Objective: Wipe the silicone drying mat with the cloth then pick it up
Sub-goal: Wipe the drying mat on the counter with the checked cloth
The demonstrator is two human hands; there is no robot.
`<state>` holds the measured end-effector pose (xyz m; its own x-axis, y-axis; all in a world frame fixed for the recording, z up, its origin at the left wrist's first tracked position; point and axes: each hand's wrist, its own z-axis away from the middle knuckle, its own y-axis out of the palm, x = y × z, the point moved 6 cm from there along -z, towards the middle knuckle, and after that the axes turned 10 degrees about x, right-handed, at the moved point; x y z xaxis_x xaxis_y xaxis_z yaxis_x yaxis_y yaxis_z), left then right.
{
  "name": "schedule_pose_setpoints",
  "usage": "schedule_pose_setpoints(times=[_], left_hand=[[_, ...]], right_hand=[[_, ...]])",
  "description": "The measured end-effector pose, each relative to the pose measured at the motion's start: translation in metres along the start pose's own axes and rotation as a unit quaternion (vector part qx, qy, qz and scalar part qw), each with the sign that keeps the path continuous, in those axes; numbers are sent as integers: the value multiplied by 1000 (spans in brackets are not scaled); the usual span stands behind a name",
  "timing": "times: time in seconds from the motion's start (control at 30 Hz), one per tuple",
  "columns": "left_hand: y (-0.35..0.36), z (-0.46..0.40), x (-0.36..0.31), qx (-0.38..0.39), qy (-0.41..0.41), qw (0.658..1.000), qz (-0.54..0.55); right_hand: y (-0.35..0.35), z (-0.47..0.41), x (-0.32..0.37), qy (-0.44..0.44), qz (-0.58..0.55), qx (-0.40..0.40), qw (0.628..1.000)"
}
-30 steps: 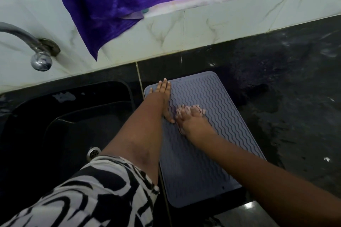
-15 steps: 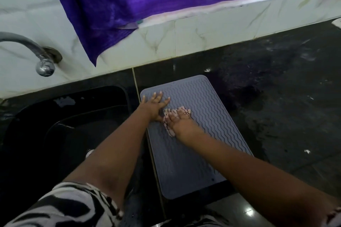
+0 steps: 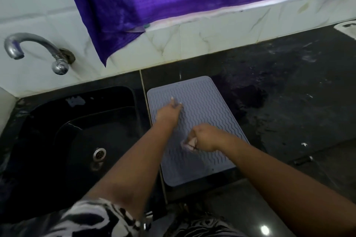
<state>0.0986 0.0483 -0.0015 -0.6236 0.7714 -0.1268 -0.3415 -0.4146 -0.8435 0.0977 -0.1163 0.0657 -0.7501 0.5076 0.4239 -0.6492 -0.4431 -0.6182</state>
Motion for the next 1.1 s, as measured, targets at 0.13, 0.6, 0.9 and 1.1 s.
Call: schedule_pose_setpoints(times=[0.13, 0.6, 0.9, 1.1], left_hand=[[45, 38, -4, -32, 9, 998, 49], [54, 63, -3, 1, -34, 995, 99], [0, 52, 25, -59, -30, 982, 180], [-34, -3, 32, 8, 58, 997, 44]], right_hand=[[42, -17, -2, 40, 144, -41, 988], [38, 76, -55, -47, -178, 19, 983], [-9, 12, -77, -167, -756, 2, 633], [-104, -68, -65, -64, -560, -201, 801]])
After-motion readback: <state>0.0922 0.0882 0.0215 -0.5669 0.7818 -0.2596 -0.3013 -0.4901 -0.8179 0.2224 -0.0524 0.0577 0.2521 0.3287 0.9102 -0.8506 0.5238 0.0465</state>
